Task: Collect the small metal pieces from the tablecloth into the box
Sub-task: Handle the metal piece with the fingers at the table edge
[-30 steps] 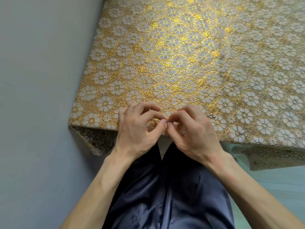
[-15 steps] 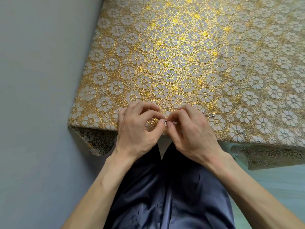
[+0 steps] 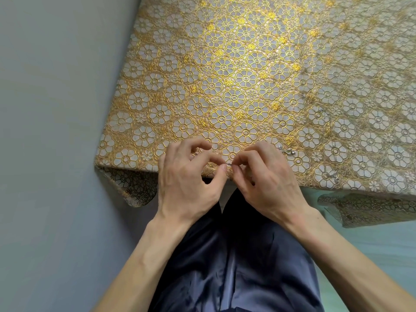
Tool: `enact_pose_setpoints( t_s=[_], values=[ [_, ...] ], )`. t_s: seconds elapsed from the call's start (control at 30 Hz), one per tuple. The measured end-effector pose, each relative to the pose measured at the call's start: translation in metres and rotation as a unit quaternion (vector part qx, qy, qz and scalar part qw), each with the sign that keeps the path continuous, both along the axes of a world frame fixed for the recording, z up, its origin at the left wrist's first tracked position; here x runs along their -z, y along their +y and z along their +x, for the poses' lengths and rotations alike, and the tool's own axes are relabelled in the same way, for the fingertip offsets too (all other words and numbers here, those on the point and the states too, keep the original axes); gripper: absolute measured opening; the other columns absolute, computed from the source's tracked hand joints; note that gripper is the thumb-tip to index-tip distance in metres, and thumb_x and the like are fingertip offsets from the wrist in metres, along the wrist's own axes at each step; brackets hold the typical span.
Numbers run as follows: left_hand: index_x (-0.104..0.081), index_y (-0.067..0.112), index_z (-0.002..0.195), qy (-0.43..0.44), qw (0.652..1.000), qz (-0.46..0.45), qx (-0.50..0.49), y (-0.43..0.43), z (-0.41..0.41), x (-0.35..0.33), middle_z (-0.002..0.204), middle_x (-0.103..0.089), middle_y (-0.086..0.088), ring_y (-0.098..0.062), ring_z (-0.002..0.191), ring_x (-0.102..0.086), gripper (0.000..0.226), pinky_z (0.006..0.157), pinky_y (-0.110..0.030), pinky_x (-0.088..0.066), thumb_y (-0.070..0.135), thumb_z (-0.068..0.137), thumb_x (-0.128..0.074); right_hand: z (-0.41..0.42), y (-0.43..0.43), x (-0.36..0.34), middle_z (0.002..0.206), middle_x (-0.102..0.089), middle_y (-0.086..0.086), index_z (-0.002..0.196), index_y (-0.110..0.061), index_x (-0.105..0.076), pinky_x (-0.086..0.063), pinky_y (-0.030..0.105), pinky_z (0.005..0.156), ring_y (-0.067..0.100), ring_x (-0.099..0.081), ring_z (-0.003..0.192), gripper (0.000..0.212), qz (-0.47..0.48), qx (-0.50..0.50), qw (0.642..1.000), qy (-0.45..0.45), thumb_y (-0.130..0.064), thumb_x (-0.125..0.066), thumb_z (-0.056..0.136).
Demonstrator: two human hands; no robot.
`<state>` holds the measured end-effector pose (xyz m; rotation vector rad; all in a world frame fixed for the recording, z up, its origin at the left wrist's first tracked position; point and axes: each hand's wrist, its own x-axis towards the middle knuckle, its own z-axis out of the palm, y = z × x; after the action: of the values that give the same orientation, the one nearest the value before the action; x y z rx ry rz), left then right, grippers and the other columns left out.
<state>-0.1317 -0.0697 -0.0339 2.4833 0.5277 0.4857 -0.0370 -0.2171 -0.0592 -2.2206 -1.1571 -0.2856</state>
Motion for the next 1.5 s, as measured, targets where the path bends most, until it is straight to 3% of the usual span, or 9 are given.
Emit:
enact_pose_setpoints(
  t_s=[0.17,0.33,0.67,1.3,1.5],
  values=[
    [-0.077,0.033,0.087,0.035,0.999,0.002,-0.032,-0.008,-0.003,0.000,0.100,-0.058,0.009,-0.019,0.092,-0.049,0.014,0.081,-0.034,-0.042,0.044,0.083,-0.069,-0.006,-0.004,0.005,0.091,-0.064,0.013,0.090,-0.004,-0.069,-0.049,0.042,0.071,0.032,-0.061,0.080,0.015,0.019,0.004,0.999,-0.027,-0.018,-0.065,0.094],
    [-0.075,0.038,0.090,0.098,0.990,-0.088,-0.056,-0.016,-0.007,-0.010,0.088,-0.051,0.011,-0.010,0.090,-0.054,0.014,0.072,-0.028,-0.044,0.050,0.087,-0.068,-0.010,-0.009,0.012,0.092,-0.065,0.014,0.091,-0.003,-0.070,-0.051,0.047,0.070,0.036,-0.062,0.080,0.015,0.029,0.009,0.999,-0.035,-0.017,-0.065,0.095],
    [-0.077,0.038,0.087,0.129,0.968,-0.202,-0.068,-0.017,-0.002,-0.019,0.079,-0.057,0.007,-0.011,0.082,-0.059,0.010,0.081,-0.036,-0.050,0.046,0.086,-0.070,-0.012,-0.009,0.014,0.094,-0.065,0.016,0.096,-0.005,-0.066,-0.051,0.044,0.073,0.030,-0.058,0.086,0.008,0.048,-0.005,0.998,-0.033,-0.013,-0.066,0.093],
    [-0.072,0.034,0.095,0.093,0.982,-0.163,-0.021,-0.018,-0.011,-0.005,0.082,-0.049,0.009,-0.007,0.080,-0.053,0.011,0.077,-0.037,-0.049,0.042,0.095,-0.063,-0.016,-0.013,0.004,0.096,-0.064,0.010,0.095,-0.006,-0.071,-0.051,0.041,0.077,0.029,-0.062,0.087,0.016,0.036,0.008,0.998,0.041,-0.022,-0.068,0.093],
    [-0.072,0.035,0.097,0.085,0.989,-0.124,-0.012,-0.021,-0.012,-0.003,0.081,-0.045,0.015,-0.003,0.077,-0.047,0.013,0.069,-0.029,-0.045,0.043,0.095,-0.063,-0.016,-0.013,0.001,0.094,-0.064,0.009,0.093,-0.008,-0.069,-0.050,0.045,0.073,0.029,-0.061,0.085,0.016,0.015,0.000,0.999,0.031,-0.024,-0.066,0.094]
  ],
)
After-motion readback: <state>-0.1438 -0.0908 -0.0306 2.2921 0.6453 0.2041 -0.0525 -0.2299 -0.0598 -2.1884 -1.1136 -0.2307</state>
